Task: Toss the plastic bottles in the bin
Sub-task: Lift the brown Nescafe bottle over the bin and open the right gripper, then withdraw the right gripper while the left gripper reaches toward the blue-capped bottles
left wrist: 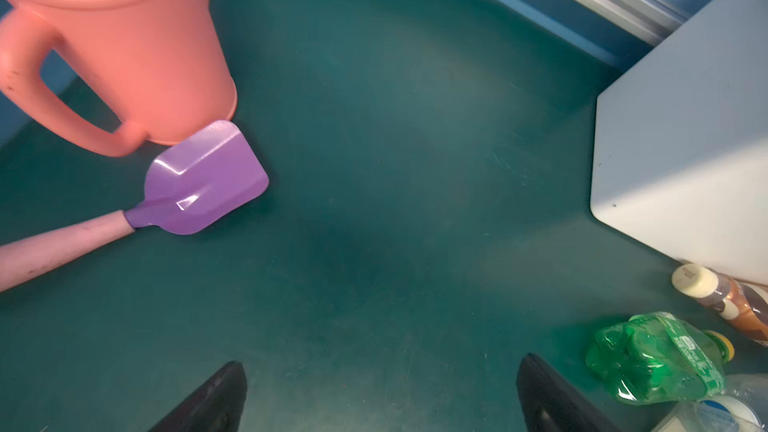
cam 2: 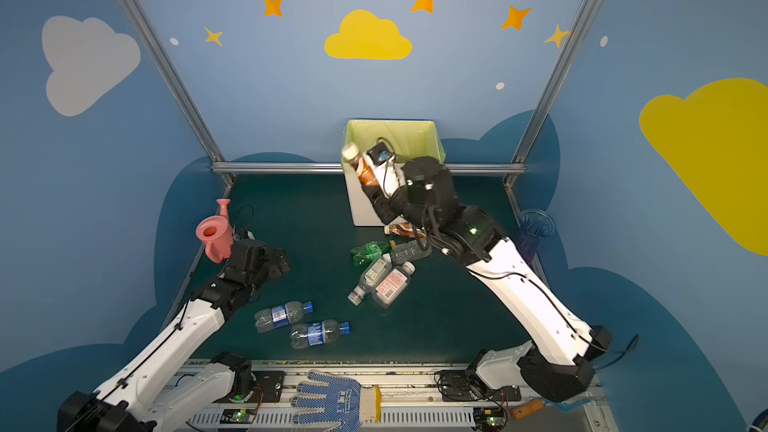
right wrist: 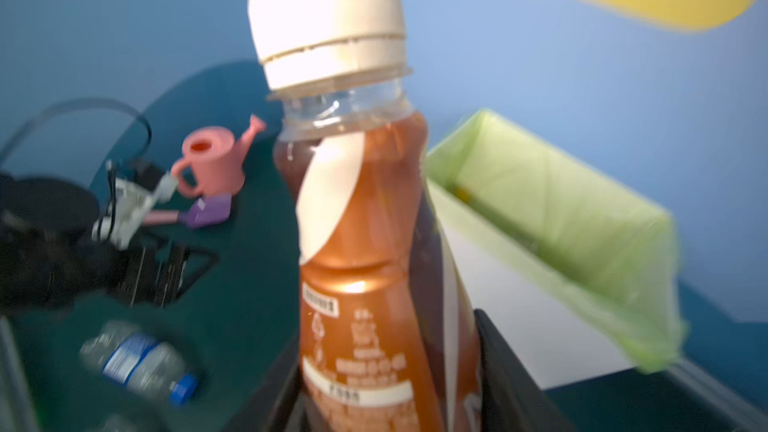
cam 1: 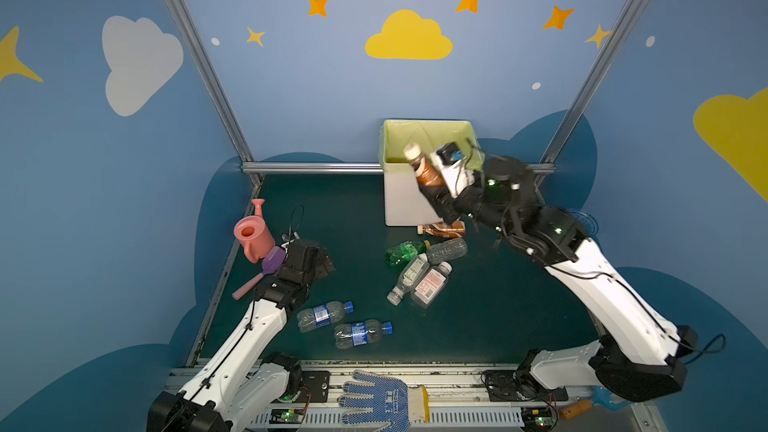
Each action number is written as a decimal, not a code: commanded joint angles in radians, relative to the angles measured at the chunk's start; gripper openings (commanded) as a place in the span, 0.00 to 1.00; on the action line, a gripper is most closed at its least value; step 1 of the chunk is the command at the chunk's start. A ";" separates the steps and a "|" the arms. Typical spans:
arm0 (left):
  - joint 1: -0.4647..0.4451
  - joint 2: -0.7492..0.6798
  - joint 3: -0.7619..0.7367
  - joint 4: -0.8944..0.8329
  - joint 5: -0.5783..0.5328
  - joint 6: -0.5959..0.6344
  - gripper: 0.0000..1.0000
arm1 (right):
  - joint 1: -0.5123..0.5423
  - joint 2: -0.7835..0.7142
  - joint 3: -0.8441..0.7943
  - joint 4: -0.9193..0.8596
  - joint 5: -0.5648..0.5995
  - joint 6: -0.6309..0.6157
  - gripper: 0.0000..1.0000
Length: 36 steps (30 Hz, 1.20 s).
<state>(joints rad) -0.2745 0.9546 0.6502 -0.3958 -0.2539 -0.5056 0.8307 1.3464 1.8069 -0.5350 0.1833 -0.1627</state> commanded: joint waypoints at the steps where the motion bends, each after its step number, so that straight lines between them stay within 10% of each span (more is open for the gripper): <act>1: 0.005 0.008 0.009 -0.004 0.023 0.023 1.00 | -0.027 0.009 0.046 0.254 0.012 -0.108 0.49; 6: 0.005 0.012 0.015 -0.015 0.042 0.039 1.00 | -0.146 0.124 0.131 0.328 -0.099 -0.035 0.50; 14: -0.026 -0.017 0.060 -0.042 0.164 0.125 1.00 | -0.383 0.572 0.503 -0.120 -0.204 0.196 0.52; 17: -0.083 -0.048 0.102 -0.098 0.102 0.188 1.00 | -0.436 0.547 0.525 -0.064 -0.215 0.243 0.80; 22: -0.246 -0.061 0.193 -0.216 0.034 0.279 1.00 | -0.455 0.473 0.626 -0.043 -0.151 0.198 0.95; 36: -0.542 0.126 0.263 -0.414 0.173 0.297 0.98 | -0.596 0.096 0.035 0.116 -0.167 0.283 0.97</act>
<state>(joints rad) -0.8005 1.0554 0.8764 -0.7506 -0.1627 -0.2356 0.2638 1.4136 1.9549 -0.3996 0.0307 0.0666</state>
